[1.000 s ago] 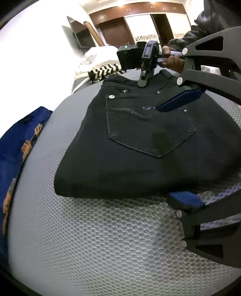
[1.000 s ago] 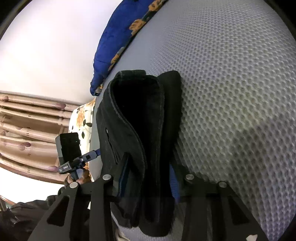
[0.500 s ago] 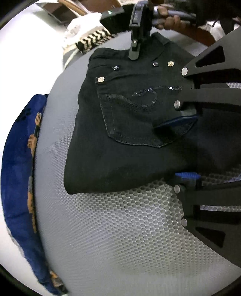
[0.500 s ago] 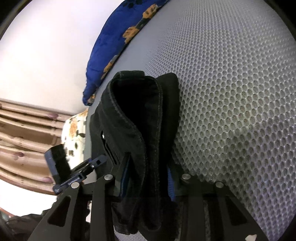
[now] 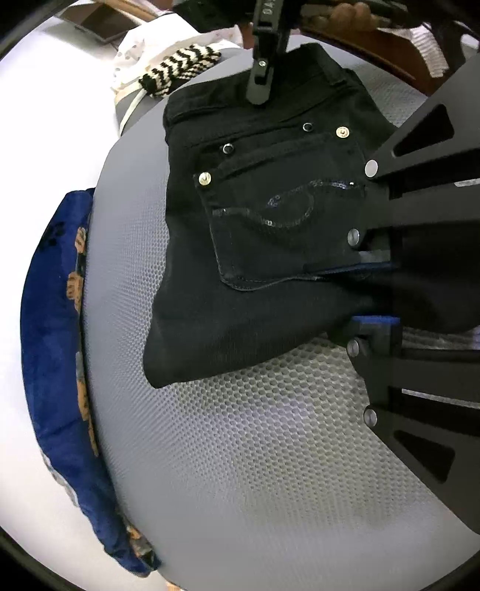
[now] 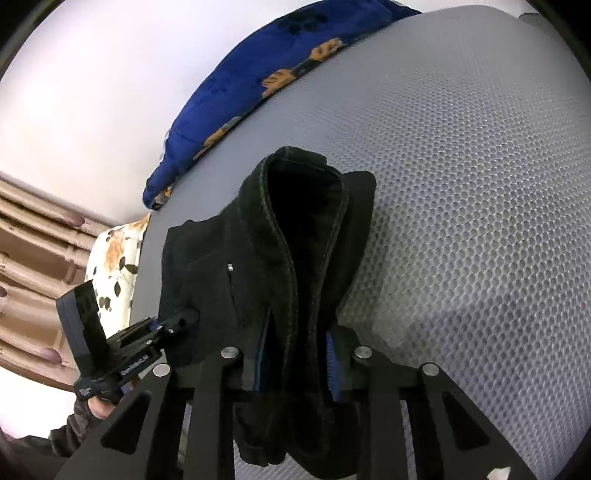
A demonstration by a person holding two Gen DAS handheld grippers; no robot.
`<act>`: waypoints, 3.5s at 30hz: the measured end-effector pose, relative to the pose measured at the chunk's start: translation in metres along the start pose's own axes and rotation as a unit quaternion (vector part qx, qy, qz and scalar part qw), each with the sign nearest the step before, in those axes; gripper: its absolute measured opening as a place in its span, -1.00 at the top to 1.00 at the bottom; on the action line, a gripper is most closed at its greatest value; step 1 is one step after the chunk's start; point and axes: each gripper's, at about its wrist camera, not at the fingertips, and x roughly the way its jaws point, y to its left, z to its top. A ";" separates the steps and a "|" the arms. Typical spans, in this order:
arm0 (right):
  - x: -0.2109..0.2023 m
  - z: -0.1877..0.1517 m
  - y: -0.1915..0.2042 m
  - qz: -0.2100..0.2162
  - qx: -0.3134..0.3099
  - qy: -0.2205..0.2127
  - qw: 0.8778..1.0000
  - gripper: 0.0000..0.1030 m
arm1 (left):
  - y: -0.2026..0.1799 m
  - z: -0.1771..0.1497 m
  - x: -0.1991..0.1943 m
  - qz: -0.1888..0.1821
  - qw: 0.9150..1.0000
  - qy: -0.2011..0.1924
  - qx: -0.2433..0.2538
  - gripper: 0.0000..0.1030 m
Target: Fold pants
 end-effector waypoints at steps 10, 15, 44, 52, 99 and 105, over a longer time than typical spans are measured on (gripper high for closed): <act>0.016 -0.003 0.038 0.016 -0.010 0.010 1.000 0.59 | 0.021 -0.014 -0.033 0.000 1.000 -0.024 -0.008 0.74; 0.034 0.008 0.052 0.034 -0.012 0.016 0.999 0.60 | 0.042 -0.006 -0.044 0.005 0.999 -0.040 -0.023 0.75; 0.163 0.149 0.104 -0.005 -0.034 0.006 0.999 0.42 | 0.188 0.110 0.023 0.074 0.992 -0.074 -0.072 0.54; 0.174 0.133 0.108 -0.077 -0.047 0.009 0.996 0.13 | 0.190 0.093 0.040 0.110 0.988 -0.071 -0.077 0.03; 0.059 -0.069 0.233 -0.179 -0.250 -0.133 0.942 -0.79 | 0.062 -0.054 -0.137 0.229 0.955 -0.171 -0.083 -0.53; 0.058 -0.074 0.234 -0.184 -0.255 -0.139 0.939 -0.81 | 0.061 -0.058 -0.136 0.231 0.955 -0.167 -0.086 -0.53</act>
